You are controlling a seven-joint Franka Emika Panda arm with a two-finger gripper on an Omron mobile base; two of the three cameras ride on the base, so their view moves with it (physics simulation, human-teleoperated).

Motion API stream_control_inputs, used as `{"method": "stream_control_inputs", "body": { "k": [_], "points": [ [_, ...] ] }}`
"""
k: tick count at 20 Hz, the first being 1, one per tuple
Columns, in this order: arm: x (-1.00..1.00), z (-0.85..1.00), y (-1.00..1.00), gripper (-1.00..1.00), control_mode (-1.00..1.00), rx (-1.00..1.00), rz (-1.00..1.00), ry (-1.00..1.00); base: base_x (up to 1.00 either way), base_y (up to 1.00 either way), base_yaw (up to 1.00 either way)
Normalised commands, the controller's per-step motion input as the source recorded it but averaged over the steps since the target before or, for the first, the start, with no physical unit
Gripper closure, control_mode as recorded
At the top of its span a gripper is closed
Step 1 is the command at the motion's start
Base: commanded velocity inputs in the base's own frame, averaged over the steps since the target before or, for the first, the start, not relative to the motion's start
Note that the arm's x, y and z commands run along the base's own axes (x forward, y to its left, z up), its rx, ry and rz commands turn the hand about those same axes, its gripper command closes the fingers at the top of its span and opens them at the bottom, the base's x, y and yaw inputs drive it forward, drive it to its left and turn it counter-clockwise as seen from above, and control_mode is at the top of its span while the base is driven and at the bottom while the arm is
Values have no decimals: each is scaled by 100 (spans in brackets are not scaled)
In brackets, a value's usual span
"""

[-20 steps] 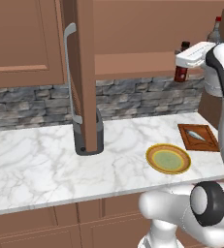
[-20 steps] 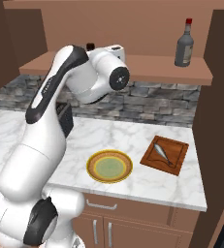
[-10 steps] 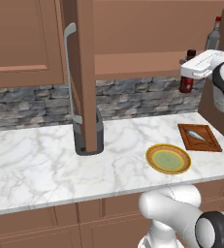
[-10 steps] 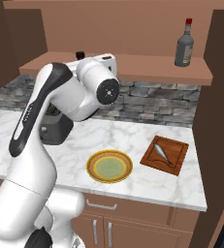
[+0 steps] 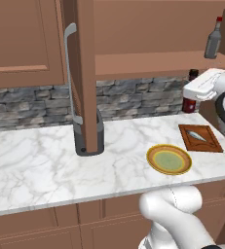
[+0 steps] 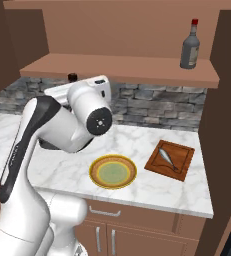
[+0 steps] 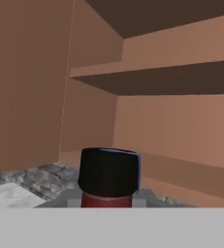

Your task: Pick the fish from the plate and place it on the cutting board. Then pick the condiment bottle from the cabinet and place it next to the cutting board.

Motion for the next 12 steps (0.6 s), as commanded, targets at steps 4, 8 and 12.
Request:
{"method": "stream_control_inputs", "body": {
  "k": [4, 8, 12],
  "points": [
    [-31, -40, 13, 100, -100, 1, 0, 0, 0, 0, 0],
    [-22, -33, 10, 100, -100, 2, 0, 0, 0, 0, 0],
    [-4, -37, 1, 100, -100, 0, 0, 0, 0, 0, 0]
  ]
}}
